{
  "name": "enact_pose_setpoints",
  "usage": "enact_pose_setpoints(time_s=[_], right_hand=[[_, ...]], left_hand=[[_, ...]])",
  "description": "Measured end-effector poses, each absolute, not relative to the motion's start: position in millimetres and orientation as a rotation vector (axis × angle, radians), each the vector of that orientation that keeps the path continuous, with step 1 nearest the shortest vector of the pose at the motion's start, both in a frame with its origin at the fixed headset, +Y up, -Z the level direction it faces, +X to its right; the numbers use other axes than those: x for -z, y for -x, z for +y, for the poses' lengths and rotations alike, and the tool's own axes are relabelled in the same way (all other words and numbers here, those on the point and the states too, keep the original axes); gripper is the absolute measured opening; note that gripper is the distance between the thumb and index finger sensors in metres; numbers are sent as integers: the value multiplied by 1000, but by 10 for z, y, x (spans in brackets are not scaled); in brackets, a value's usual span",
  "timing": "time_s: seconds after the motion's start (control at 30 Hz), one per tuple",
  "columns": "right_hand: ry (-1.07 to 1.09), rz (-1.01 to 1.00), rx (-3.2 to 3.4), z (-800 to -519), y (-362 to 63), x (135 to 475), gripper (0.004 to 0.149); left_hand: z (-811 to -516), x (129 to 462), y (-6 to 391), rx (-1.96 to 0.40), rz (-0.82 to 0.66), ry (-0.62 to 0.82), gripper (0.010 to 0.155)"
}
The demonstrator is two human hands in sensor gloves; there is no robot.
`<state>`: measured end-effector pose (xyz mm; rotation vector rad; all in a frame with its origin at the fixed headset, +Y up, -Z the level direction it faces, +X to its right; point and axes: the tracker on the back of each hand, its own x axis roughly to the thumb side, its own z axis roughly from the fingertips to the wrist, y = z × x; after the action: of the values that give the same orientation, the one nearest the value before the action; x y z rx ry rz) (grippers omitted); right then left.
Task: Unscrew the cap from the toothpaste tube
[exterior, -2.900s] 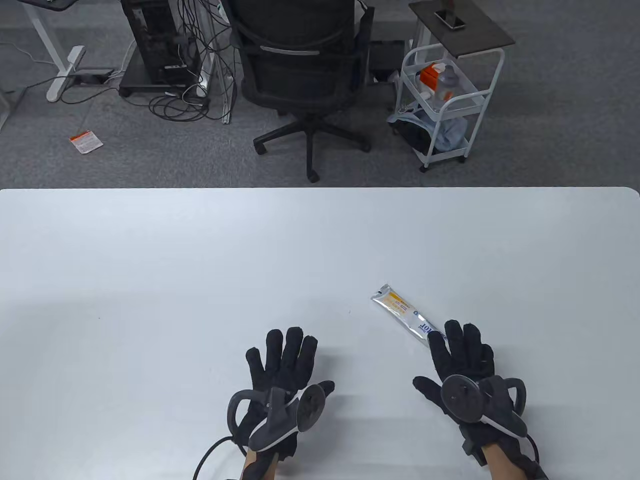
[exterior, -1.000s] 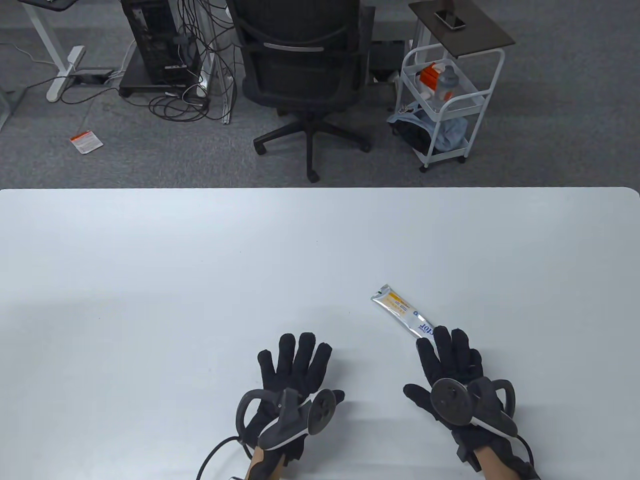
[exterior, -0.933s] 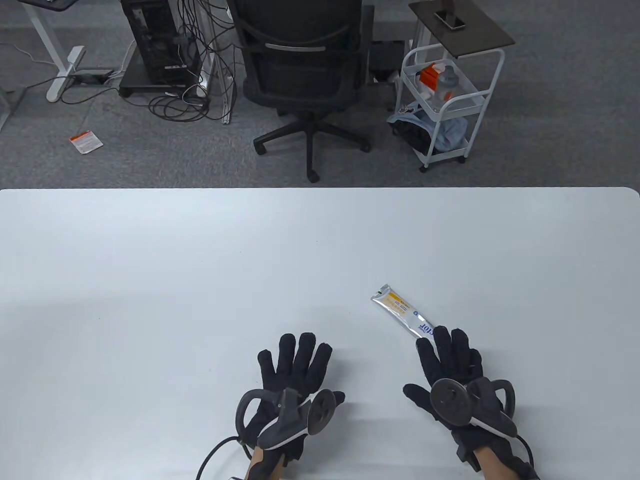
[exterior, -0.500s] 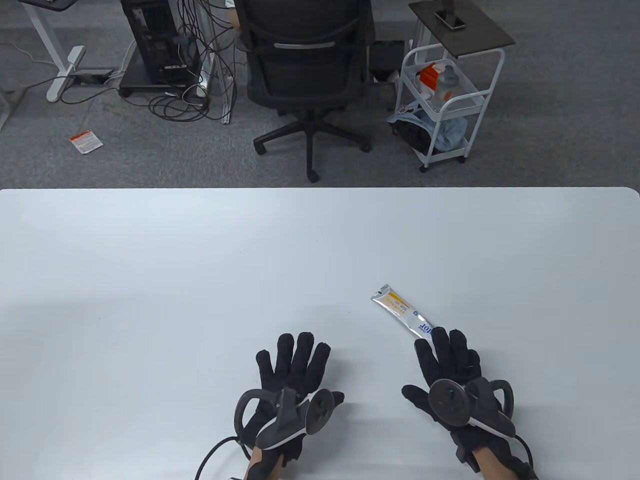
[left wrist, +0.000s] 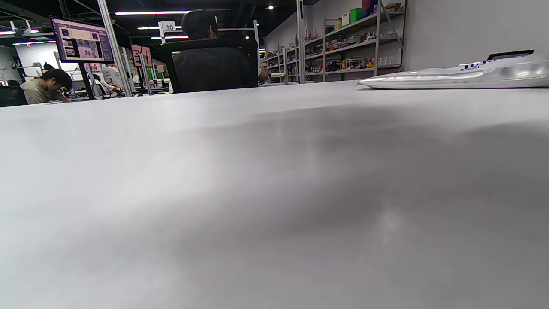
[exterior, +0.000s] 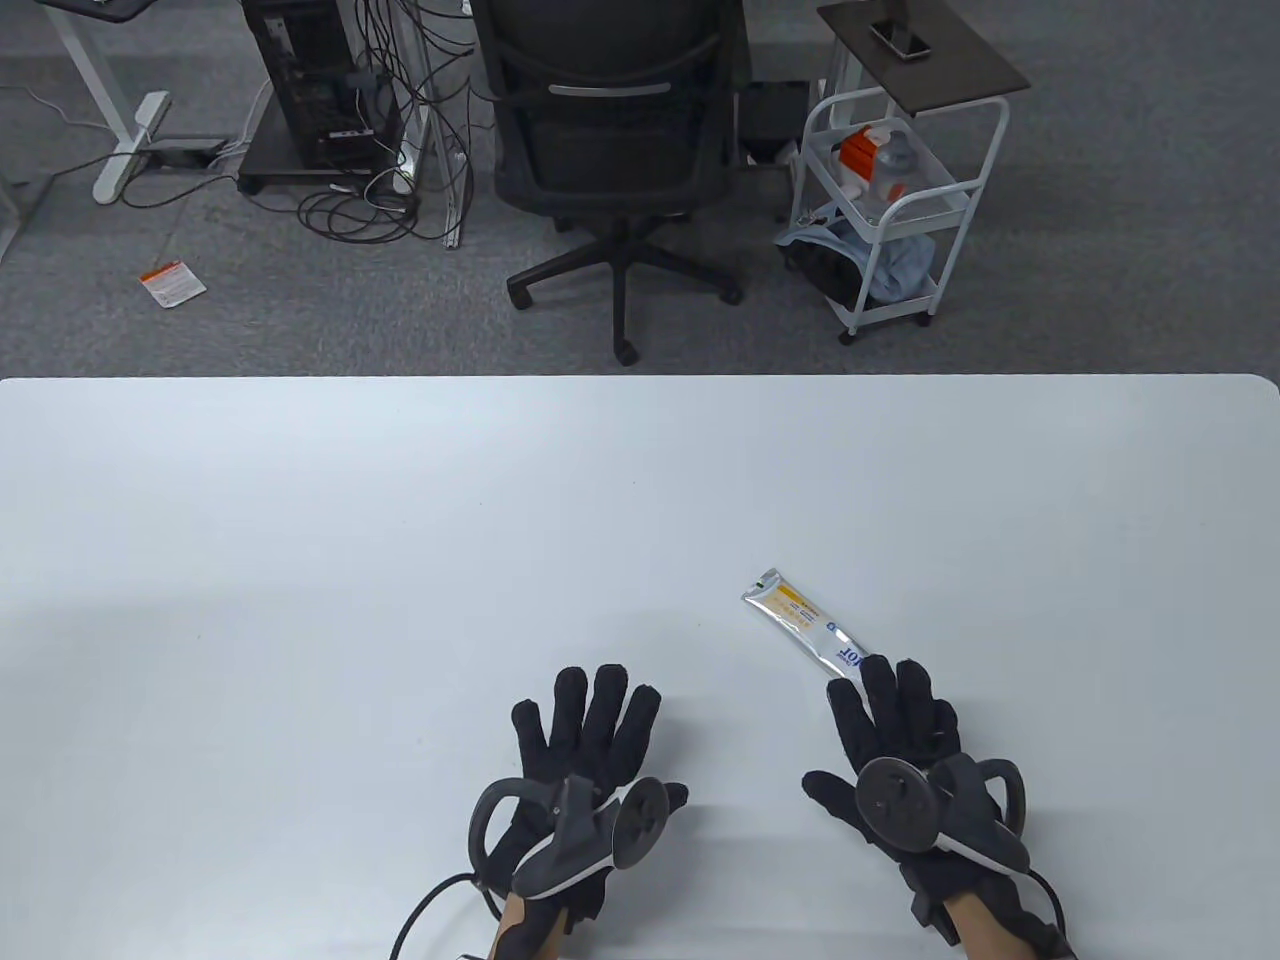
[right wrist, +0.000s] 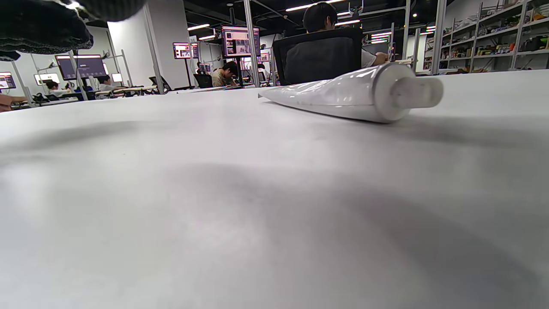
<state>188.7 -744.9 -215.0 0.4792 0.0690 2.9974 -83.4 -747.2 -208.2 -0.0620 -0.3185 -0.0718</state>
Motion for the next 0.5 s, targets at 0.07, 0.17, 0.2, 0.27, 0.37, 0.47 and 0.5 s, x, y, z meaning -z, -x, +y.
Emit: enact_pose_setpoints(time_s=[0.07,0.17,0.2,0.27,0.37,0.47,0.5], right_hand=[[-482,71,-2998,-7449,-1885,2150,85],[-486,74,-2995,-7449,-1886,2151,86],[-488,77,-2993,-7449,-1886,2152,86],[-490,86,-2992,-7452,-1887,2153,87],[-494,91,-2989,-7453,-1886,2154,87],[-498,96,-2988,-7454,-1884,2154,87],[-499,96,-2987,-7453,-1884,2154,87]], left_hand=[[-7474,2082,832,72,-319,62,88],[-7478,2082,830,72,-322,64,88],[-7479,2081,829,71,-323,64,88],[-7480,2081,827,70,-325,63,87],[-7478,2081,828,73,-322,63,87],[-7478,2081,828,74,-321,63,87],[-7478,2080,827,75,-321,63,87]])
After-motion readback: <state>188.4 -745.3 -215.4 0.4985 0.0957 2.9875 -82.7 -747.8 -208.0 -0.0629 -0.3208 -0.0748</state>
